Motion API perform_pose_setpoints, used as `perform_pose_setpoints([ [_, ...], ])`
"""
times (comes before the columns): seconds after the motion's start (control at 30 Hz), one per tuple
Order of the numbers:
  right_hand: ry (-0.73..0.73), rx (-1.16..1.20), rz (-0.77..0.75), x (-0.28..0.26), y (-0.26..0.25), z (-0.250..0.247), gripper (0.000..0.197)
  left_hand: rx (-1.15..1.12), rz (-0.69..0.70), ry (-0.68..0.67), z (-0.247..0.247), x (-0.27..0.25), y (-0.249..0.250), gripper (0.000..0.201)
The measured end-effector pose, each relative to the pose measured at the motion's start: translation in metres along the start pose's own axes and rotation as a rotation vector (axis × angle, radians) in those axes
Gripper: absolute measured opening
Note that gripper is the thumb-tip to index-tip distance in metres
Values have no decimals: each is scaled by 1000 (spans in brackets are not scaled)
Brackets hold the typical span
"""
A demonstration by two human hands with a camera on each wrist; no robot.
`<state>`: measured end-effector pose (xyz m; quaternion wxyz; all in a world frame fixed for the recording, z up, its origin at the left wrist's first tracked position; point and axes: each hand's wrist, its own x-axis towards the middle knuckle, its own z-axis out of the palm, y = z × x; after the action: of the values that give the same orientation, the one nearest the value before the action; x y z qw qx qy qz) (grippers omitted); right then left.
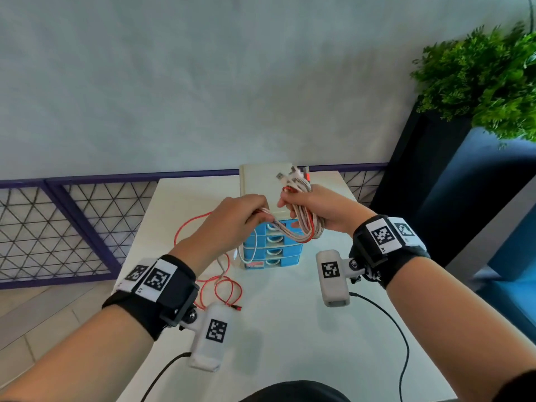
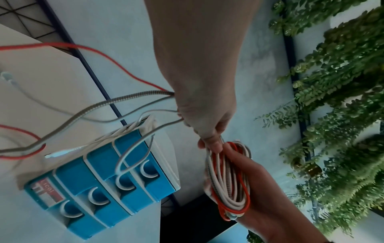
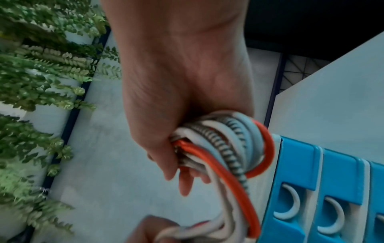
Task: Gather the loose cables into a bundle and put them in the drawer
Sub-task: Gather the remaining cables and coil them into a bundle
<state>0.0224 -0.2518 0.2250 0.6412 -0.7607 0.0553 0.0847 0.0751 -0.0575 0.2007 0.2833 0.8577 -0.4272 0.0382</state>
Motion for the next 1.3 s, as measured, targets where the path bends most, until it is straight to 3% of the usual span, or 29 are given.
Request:
perform_pose_setpoints([
  [0.07, -77, -21, 47, -2, 3, 6, 21, 30, 47, 57, 1, 1, 4, 16],
  [0.2, -294, 209, 153, -8, 11, 18, 32, 3, 42, 65, 3, 1, 6, 8],
  [0.27, -330, 299, 173, -9, 15, 24, 33, -50, 26, 66, 5, -1, 4, 8],
  [0.33, -303, 304, 147, -10, 18, 28, 26, -112, -19, 77, 7, -2, 3, 9],
  [0.43, -249, 244, 99, -9, 21, 30, 17, -284, -204, 56, 6, 1, 2, 24],
  [0.53, -196, 148, 72, -5, 18, 29, 18, -568, -382, -131, 0, 3, -3, 31],
  [0.67, -64, 59, 16, 1, 17, 19, 19, -931, -501, -425, -8, -7, -10, 31],
  [0.9, 123, 60, -36, 11, 24, 8, 19, -1246, -572, -520, -7, -16, -8, 51],
  [1.0, 149, 138, -33, 15, 27, 16, 22, -1312, -538, -474, 0, -17, -2, 42],
  [1.13, 103, 272, -14, 15, 30, 22, 35, -1107, -434, -301, 11, -12, 13, 33],
  [1.3, 109, 234, -3, 14, 28, 33, 56, -859, -376, -133, 24, -5, 38, 27],
])
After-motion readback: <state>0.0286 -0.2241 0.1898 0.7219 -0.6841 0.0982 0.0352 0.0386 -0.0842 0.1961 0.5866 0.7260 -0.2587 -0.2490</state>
